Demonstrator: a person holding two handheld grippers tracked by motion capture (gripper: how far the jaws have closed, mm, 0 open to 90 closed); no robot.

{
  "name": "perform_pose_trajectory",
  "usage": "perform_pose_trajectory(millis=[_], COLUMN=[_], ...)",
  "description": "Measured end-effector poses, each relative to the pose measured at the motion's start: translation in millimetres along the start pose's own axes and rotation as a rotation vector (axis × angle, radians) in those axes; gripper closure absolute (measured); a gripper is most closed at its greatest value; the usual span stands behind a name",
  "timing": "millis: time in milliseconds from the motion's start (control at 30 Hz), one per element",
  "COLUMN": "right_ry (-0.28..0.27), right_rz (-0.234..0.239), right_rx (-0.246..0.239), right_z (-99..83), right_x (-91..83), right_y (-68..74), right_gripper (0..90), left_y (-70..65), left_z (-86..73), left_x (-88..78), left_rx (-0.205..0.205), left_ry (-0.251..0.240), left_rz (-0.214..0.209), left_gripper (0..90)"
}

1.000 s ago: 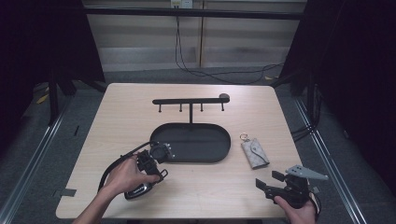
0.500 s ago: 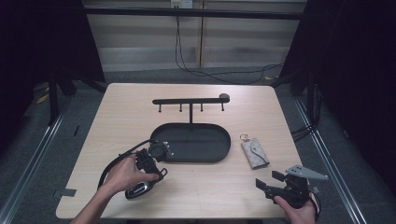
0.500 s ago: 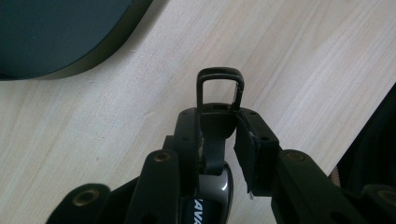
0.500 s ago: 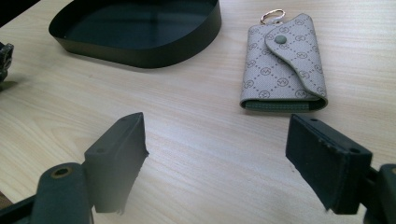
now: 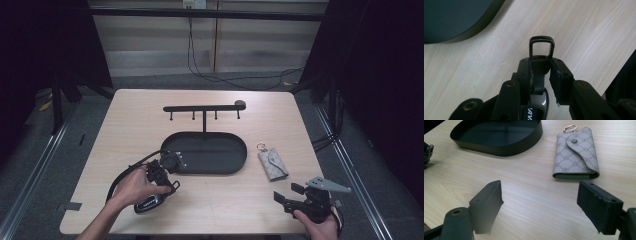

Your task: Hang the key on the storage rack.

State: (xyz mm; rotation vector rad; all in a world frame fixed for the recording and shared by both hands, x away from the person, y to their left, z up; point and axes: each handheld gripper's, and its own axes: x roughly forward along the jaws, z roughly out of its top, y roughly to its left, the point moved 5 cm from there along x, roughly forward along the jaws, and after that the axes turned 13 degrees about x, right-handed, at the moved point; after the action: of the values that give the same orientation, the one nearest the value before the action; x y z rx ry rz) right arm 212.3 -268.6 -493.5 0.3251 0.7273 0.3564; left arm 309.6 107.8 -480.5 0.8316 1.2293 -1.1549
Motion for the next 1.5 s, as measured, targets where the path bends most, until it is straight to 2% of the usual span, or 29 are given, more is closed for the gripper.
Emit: perform_pose_trajectory(millis=[33, 167, 400, 533, 1133, 1300, 1500], right_ry=[0.001, 0.003, 0.004, 0.004, 0.006, 0.006, 0.005], right_rz=[-0.001, -0.002, -0.002, -0.002, -0.002, -0.002, -0.003], right_rx=[0.0, 0.001, 0.002, 0.002, 0.004, 0.005, 0.006], right_z=[0.0, 0.0, -0.1, -0.1, -0.2, -0.2, -0.2], right_x=[0.0, 0.2, 0.3, 0.4, 0.5, 0.6, 0.7], right_y=[0.0, -0.2, 0.0, -0.1, -0.1, 0.1, 0.2], right_gripper=[20.3, 20.3, 20.3, 20.3, 20.3, 20.3, 20.3], left_y=[0.4, 1.5, 2.3, 3.3, 8.4, 12.3, 15.9], left_z=[-0.4, -3.1, -6.5, -7.9, -9.2, -9.5, -8.0], left_x=[-2.9, -11.5, -19.9, -26.2, -55.5, -62.3, -69.8], left_rx=[-0.001, -0.002, -0.01, -0.006, -0.023, -0.044, -0.062], left_ry=[-0.022, -0.056, -0.079, -0.084, -0.104, -0.11, -0.12], left_rz=[-0.007, -0.012, 0.001, 0.003, 0.062, 0.097, 0.11], left_gripper=[70.7, 70.6, 70.6, 70.7, 70.7, 70.7, 70.7])
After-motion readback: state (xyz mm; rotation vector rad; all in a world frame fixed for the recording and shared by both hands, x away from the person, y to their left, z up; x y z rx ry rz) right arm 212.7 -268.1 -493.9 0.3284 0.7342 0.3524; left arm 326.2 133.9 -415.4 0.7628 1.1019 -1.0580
